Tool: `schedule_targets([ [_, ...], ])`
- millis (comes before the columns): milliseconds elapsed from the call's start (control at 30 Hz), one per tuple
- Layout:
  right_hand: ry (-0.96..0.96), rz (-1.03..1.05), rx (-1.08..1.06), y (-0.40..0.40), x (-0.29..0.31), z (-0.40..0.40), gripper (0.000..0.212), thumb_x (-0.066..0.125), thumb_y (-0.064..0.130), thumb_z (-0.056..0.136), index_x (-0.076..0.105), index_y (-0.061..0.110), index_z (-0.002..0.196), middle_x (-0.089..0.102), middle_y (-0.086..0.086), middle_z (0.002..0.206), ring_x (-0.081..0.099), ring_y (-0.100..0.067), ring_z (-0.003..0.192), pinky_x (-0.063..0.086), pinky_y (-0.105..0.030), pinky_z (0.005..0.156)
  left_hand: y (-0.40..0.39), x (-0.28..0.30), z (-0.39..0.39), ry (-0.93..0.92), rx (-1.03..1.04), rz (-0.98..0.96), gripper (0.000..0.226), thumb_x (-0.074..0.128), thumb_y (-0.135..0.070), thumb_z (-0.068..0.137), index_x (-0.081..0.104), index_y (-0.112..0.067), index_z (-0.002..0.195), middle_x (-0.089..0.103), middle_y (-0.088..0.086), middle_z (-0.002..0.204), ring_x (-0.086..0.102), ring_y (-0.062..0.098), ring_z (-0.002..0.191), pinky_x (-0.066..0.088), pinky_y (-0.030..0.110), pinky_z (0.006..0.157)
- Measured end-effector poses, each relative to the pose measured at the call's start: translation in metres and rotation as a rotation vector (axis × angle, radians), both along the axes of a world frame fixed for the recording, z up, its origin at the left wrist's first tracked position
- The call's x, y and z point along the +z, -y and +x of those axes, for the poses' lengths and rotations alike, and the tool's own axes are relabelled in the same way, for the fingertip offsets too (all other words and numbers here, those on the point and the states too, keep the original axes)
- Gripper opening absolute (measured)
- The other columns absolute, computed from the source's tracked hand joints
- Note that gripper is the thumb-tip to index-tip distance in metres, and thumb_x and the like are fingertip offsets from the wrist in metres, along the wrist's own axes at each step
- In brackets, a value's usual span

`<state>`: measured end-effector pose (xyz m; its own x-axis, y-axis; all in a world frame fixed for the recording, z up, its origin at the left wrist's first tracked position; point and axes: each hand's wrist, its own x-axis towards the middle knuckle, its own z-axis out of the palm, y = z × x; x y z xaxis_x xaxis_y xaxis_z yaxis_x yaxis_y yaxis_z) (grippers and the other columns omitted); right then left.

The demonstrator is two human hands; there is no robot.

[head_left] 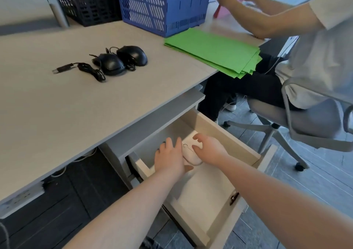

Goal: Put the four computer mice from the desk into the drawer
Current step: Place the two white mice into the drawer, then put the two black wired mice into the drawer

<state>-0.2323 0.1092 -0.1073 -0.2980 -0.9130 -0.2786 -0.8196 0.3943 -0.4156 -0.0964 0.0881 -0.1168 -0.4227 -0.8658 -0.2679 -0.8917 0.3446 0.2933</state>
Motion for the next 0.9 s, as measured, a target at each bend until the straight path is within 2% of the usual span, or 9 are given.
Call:
schedule_targets([
  [67,-0.015,-0.044,0.003,0.001,0.017,0.002,0.036,0.048,0.026,0.094,0.053,0.019,0.129,0.061,-0.003,0.128,0.058,-0.024,0.114,0.049,-0.033,0.090,0.002,0.020,0.003,-0.056,-0.004,-0.046,0.075,0.062,-0.049,0.084,0.028,-0.017,0.143,0.033,0.012,0.141,0.036,0.032,0.130,0.039,0.040,0.099],
  [133,-0.034,-0.103,0.013,0.003,0.038,0.005,0.033,0.045,0.025,0.095,0.056,0.020,0.125,0.064,-0.001,0.122,0.060,-0.022,0.109,0.050,-0.031,0.085,0.006,0.043,0.005,-0.116,-0.005,-0.108,0.049,0.058,-0.038,0.090,0.042,-0.013,0.128,0.039,0.011,0.133,0.041,0.031,0.123,0.042,0.039,0.087],
  [200,-0.020,-0.174,-0.001,0.006,0.061,0.011,0.032,0.043,0.024,0.095,0.058,0.020,0.122,0.066,-0.002,0.118,0.062,-0.024,0.106,0.053,-0.035,0.086,0.013,0.067,0.009,-0.157,0.006,-0.166,0.029,0.057,-0.024,0.089,0.049,-0.010,0.114,0.044,0.010,0.123,0.046,0.031,0.115,0.039,0.036,0.075],
  [333,-0.038,-0.298,0.007,0.020,0.104,0.026,0.029,0.044,0.026,0.093,0.064,0.019,0.113,0.070,-0.003,0.112,0.064,-0.025,0.104,0.054,-0.039,0.087,0.023,0.121,0.023,-0.187,-0.013,-0.276,0.014,0.048,-0.016,0.091,0.053,-0.008,0.101,0.055,0.014,0.112,0.055,0.035,0.107,0.034,0.035,0.070],
  [433,-0.069,-0.407,0.035,0.034,0.130,0.039,0.026,0.046,0.026,0.092,0.066,0.017,0.106,0.073,-0.006,0.105,0.065,-0.028,0.099,0.054,-0.035,0.083,0.029,0.153,0.036,-0.238,-0.019,-0.388,0.019,0.045,-0.018,0.092,0.057,-0.007,0.101,0.060,0.015,0.109,0.057,0.037,0.105,0.038,0.036,0.070],
  [500,-0.071,-0.461,0.038,0.046,0.143,0.049,0.026,0.047,0.027,0.092,0.065,0.018,0.109,0.073,-0.007,0.104,0.065,-0.028,0.098,0.052,-0.034,0.081,0.038,0.166,0.047,-0.282,0.000,-0.470,0.023,0.044,-0.023,0.092,0.058,-0.008,0.102,0.057,0.013,0.112,0.055,0.035,0.107,0.043,0.038,0.075],
  [600,-0.064,-0.516,0.085,0.071,0.153,0.062,0.031,0.048,0.031,0.093,0.059,0.018,0.120,0.068,-0.005,0.115,0.061,-0.027,0.109,0.049,-0.035,0.087,0.064,0.173,0.067,-0.277,0.077,-0.548,0.036,0.049,-0.035,0.091,0.053,-0.013,0.120,0.050,0.009,0.126,0.047,0.030,0.117,0.045,0.042,0.085],
  [767,-0.064,-0.533,0.164,0.127,0.146,0.083,0.049,0.056,0.035,0.089,0.047,0.019,0.135,0.054,-0.007,0.135,0.046,-0.027,0.127,0.042,-0.039,0.104,0.124,0.156,0.108,-0.185,0.269,-0.517,0.072,0.057,-0.059,0.080,0.031,-0.027,0.140,0.027,0.008,0.150,0.025,0.033,0.137,0.041,0.050,0.099],
  [900,-0.006,-0.535,0.139,0.164,0.128,0.097,0.063,0.060,0.037,0.085,0.037,0.022,0.141,0.046,-0.007,0.140,0.041,-0.028,0.131,0.037,-0.039,0.108,0.161,0.134,0.129,-0.106,0.328,-0.449,0.087,0.052,-0.073,0.074,0.018,-0.038,0.145,0.009,0.004,0.159,0.005,0.036,0.147,0.036,0.057,0.104],
])
